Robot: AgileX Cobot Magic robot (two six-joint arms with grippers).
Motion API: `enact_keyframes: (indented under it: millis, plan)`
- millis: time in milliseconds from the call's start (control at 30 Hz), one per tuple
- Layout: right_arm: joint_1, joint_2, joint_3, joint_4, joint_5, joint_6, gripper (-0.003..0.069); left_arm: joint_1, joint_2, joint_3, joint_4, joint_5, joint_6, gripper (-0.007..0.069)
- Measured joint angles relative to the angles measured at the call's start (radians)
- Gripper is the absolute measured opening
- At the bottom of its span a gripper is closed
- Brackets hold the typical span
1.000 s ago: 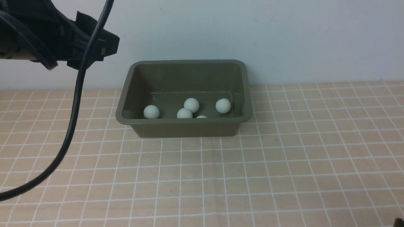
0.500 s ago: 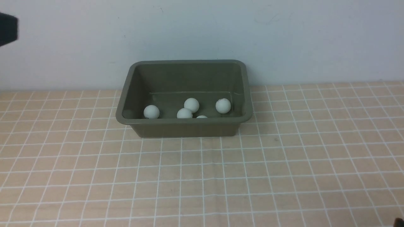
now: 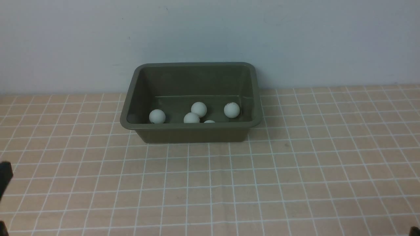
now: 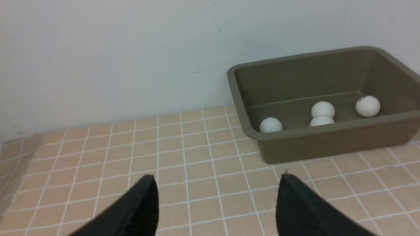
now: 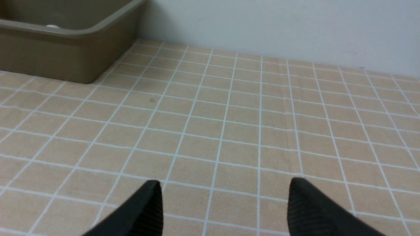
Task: Put the table tennis balls into the box on the light coffee tablecloth.
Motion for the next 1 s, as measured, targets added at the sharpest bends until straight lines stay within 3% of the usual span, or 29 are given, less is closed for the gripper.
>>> enact_keyframes:
  millis: [300, 733, 1000]
  plan:
    - [0.0, 0.0, 0.0, 0.0, 0.0, 0.0, 0.0467, 0.0, -0.216, 0.174, 0.003, -0.042, 0.001, 0.0403]
    - [0.0, 0.0, 0.0, 0.0, 0.0, 0.0, 0.0467, 0.0, -0.236, 0.244, 0.082, -0.049, 0.001, 0.0403]
    - [0.0, 0.0, 0.0, 0.0, 0.0, 0.0, 0.0467, -0.007, -0.275, 0.361, 0.167, -0.048, -0.07, 0.0403]
